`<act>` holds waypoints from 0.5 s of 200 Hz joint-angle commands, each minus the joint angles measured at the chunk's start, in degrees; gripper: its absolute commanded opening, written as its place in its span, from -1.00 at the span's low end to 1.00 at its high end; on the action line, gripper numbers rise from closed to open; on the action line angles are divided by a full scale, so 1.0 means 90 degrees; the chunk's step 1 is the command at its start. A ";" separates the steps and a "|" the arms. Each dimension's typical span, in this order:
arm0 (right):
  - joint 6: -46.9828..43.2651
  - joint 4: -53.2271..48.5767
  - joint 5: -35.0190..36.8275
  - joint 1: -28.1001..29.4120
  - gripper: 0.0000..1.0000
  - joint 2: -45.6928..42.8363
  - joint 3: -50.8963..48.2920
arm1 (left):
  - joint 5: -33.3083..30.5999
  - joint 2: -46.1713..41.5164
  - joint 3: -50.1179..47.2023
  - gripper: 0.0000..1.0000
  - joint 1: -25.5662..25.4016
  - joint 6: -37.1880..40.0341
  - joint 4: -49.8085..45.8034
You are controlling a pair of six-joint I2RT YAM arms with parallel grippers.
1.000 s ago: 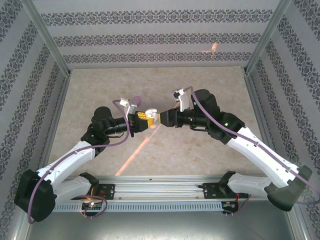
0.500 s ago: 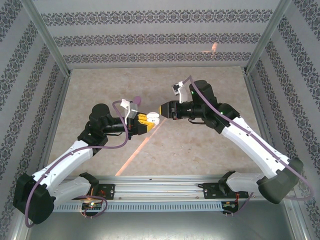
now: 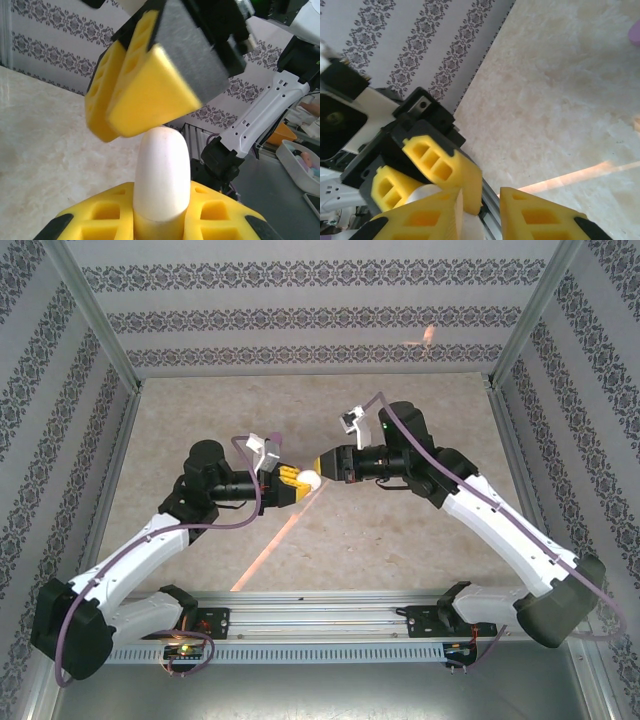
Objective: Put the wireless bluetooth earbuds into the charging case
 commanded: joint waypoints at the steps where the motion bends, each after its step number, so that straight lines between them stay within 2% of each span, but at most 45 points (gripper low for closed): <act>1: -0.0124 0.0206 -0.0137 0.0021 -0.36 -0.0366 -0.0183 | 0.0002 0.0127 0.0150 -0.85 0.0091 -0.0459 0.0622; 39: 0.0047 0.0822 0.0096 -0.0104 -0.12 -0.0707 -0.0578 | 0.0094 0.0199 -0.0002 -0.85 0.0208 -0.1126 0.1328; 100: 0.0295 0.1612 -0.0237 -0.0095 -0.05 -0.0500 -0.0997 | 0.0479 0.0513 -0.0093 -0.85 0.0498 -0.2600 0.2540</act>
